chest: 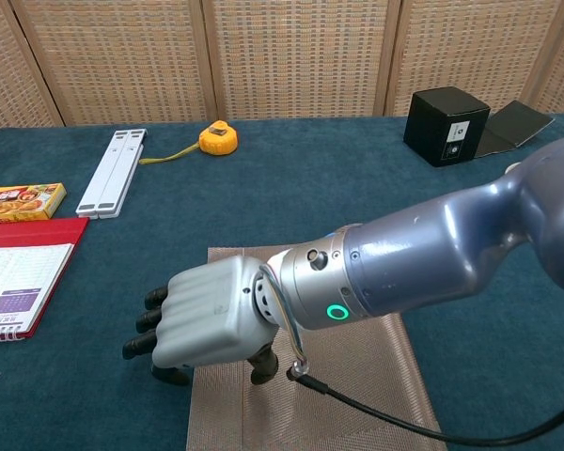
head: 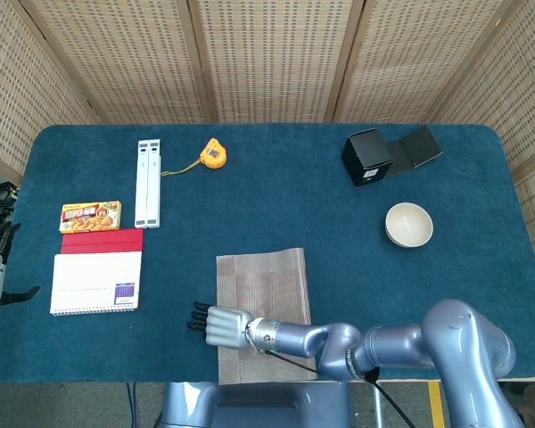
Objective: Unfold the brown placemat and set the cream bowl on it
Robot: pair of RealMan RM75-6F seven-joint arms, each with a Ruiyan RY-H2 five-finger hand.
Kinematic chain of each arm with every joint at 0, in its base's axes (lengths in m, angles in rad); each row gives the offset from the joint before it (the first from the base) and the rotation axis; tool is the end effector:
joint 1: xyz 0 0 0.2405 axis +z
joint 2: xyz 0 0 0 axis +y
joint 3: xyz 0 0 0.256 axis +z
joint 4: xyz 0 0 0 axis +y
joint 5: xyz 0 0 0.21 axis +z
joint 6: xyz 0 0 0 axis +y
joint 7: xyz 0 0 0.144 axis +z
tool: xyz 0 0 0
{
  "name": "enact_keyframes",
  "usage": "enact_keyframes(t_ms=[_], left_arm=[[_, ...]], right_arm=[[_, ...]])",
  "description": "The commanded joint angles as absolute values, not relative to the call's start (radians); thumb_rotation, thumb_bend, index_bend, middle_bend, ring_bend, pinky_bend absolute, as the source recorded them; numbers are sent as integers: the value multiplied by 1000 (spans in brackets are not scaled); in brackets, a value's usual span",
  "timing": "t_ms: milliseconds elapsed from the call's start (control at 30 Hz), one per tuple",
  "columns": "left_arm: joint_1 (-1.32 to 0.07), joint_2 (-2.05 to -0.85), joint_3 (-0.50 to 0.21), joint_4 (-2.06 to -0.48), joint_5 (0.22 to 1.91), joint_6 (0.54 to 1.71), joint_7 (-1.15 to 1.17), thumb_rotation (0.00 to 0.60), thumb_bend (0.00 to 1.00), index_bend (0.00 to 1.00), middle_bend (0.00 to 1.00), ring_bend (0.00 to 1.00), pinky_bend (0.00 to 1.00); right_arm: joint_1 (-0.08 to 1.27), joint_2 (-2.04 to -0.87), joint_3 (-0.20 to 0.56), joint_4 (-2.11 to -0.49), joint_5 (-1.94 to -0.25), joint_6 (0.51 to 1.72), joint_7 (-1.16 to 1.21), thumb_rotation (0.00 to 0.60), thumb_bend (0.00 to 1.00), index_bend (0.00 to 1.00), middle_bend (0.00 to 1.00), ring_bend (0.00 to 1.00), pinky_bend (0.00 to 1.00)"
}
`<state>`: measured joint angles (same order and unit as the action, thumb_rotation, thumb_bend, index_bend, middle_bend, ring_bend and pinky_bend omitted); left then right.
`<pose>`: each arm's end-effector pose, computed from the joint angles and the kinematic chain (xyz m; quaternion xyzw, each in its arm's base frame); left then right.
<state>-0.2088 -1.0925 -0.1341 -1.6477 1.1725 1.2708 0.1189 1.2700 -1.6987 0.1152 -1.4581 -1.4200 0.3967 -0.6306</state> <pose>-0.3251 0.2323 0.1638 -0.5608 -0.4423 -0.3132 0.6260 0.0130 -0.2743 -0.1266 0.9648 0.0766 0.2226 0.1169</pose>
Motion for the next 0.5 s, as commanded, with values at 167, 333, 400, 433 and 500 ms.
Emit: enact_keyframes(t_ms=[167, 333, 400, 433, 500], left_arm=[[-207, -1090, -133, -1649, 1174, 1274, 114, 600, 0, 0, 0, 0, 0], [-206, -1088, -131, -1652, 1181, 1279, 110, 600, 0, 0, 0, 0, 0], [-205, -1087, -130, -1654, 1183, 1281, 110, 600, 0, 0, 0, 0, 0], [-205, -1087, -130, -1654, 1184, 1282, 110, 600, 0, 0, 0, 0, 0], [-204, -1086, -129, -1655, 1186, 1284, 109, 600, 0, 0, 0, 0, 0]], right_arm=[[1278, -1697, 94, -1463, -1383, 421, -658, 600, 442, 418, 0, 0, 0], [1279, -1684, 70, -1476, -1366, 440, -679, 600, 467, 467, 0, 0, 0], [1280, -1680, 63, -1485, -1362, 448, -686, 600, 477, 478, 0, 0, 0], [1280, -1679, 60, -1489, -1360, 452, -688, 600, 481, 482, 0, 0, 0], [1281, -1676, 57, -1496, -1356, 459, -692, 600, 493, 498, 0, 0, 0]])
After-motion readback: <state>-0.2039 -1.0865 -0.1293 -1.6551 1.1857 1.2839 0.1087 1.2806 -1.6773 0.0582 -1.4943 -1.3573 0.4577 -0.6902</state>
